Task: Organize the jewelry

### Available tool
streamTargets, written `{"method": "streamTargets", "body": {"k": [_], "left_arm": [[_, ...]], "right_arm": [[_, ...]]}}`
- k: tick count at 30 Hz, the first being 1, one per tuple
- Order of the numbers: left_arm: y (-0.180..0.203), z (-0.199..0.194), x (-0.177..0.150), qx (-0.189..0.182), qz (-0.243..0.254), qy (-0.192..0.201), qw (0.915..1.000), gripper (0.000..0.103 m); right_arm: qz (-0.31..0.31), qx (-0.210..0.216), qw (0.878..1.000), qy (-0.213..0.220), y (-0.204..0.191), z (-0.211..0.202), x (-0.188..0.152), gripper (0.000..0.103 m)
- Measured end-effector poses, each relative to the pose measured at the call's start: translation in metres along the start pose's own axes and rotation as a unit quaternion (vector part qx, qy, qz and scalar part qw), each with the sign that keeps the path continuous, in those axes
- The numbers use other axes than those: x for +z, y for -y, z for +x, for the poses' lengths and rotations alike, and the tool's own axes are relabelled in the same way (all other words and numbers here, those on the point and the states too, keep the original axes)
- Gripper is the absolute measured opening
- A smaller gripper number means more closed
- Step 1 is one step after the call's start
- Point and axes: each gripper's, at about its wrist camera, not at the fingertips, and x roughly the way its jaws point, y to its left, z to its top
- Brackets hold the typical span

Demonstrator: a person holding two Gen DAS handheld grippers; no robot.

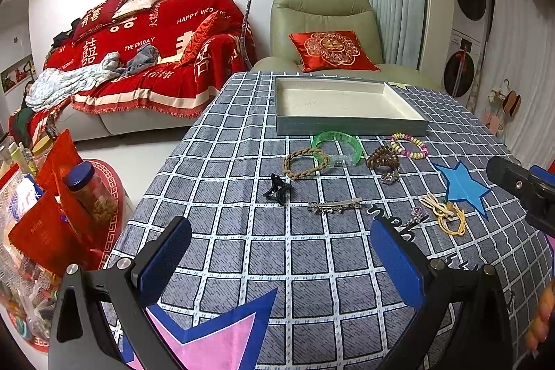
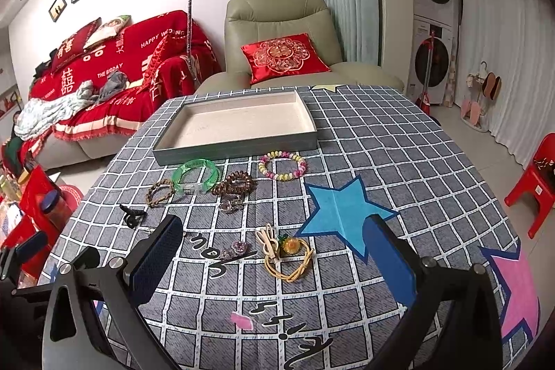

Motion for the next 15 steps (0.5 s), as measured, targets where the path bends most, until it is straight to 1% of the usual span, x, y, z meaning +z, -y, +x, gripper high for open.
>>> {"method": "streamTargets", "body": {"k": [3, 7, 11, 13, 15], "left_arm": [[-0.005, 0.006, 0.003, -0.004, -0.003, -0.010, 0.9999, 0.103], [-0.014, 0.020, 0.009, 0.003, -0.011, -0.028, 0.9995, 0.103], [-0.025, 0.044, 0.016, -0.008, -0.019, -0.061, 0.9979, 0.103], [-0.030, 0.058, 0.020, -0.028, -0.021, -0.080, 0.9961, 0.103], [-0.034, 0.070, 0.025, -0.039, -0.023, -0.093, 0.9946, 0.103]], "right_arm": [[0.003, 0.001, 1.000, -0.009, 0.004, 0.006, -0.001, 0.103], [0.021, 0.000, 0.999, -0.034, 0.015, 0.018, -0.004, 0.103], [0.033, -0.005, 0.997, -0.063, 0.026, 0.030, -0.006, 0.103], [0.033, -0.006, 0.997, -0.074, 0.028, 0.037, -0.005, 0.103], [0.033, -0.003, 0.996, -0.085, 0.029, 0.045, -0.002, 0.103]]}}
